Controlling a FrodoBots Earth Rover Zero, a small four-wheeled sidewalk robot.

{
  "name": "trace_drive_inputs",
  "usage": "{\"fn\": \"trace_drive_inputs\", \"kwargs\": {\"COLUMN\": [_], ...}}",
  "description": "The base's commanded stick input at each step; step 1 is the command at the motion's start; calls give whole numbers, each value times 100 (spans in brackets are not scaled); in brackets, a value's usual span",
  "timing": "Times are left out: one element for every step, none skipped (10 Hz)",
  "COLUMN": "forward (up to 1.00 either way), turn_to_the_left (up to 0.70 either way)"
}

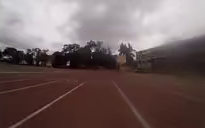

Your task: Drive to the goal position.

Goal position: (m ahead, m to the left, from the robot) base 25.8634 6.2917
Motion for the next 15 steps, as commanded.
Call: {"fn": "trace_drive_inputs", "kwargs": {"forward": [100, 100, 100, 100, 100, 100, 100, 100, 100, 100, 100, 100, 100, 100, 100], "turn_to_the_left": [0, 0, 0, 0, 0, 0, 0, 0, 0, 0, 0, 0, 0, 0, 0]}}
